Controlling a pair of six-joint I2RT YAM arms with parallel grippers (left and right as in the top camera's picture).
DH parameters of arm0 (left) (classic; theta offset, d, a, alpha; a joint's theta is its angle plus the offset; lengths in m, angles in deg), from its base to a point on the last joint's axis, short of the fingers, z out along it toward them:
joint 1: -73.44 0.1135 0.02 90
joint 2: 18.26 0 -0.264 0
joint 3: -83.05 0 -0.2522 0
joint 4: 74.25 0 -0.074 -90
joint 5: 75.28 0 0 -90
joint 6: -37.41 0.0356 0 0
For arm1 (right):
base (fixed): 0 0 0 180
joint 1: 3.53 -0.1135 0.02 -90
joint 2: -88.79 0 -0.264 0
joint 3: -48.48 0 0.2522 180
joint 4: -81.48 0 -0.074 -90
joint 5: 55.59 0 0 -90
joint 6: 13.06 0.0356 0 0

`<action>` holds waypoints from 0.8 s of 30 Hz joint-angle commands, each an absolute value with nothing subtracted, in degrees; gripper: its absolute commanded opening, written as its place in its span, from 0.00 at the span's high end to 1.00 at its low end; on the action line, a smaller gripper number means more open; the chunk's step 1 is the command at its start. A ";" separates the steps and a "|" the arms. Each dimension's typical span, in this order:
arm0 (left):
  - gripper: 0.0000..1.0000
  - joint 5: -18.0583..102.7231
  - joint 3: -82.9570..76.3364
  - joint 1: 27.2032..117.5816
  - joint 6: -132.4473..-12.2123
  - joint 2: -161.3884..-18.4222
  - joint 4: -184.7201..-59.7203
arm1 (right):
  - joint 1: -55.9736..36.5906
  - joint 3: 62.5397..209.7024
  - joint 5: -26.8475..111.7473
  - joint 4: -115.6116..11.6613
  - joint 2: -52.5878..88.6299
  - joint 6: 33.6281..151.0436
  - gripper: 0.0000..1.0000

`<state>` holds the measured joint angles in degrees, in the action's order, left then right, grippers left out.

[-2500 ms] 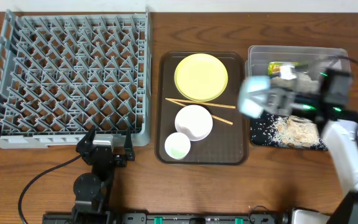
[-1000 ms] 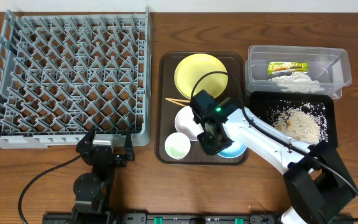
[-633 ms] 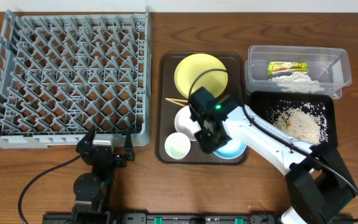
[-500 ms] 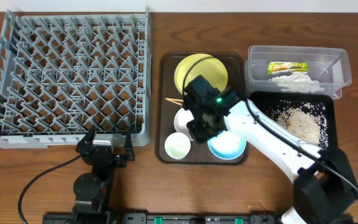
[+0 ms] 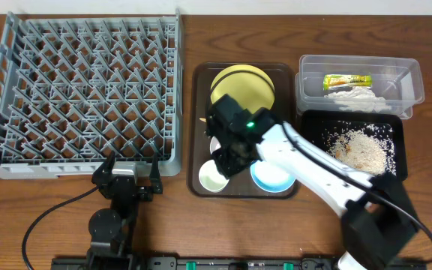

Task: Sort waste into correct bins and load items into the dishwasher
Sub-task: 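Grasp the white cup with the right gripper and lift it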

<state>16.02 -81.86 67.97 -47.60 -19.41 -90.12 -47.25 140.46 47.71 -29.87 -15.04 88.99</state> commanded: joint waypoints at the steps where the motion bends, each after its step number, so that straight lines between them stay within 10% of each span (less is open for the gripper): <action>1: 0.04 14.88 -82.91 67.90 -46.62 -19.36 -92.20 | -48.41 140.79 47.33 -29.93 -19.34 90.19 0.65; 10: 0.04 14.88 -82.91 67.90 -46.62 -19.36 -92.20 | -47.78 141.07 47.53 -31.42 -18.47 90.19 0.98; 24: 0.04 14.88 -82.91 67.90 -46.62 -19.36 -92.20 | -33.37 141.55 58.59 -32.29 -7.41 87.70 0.99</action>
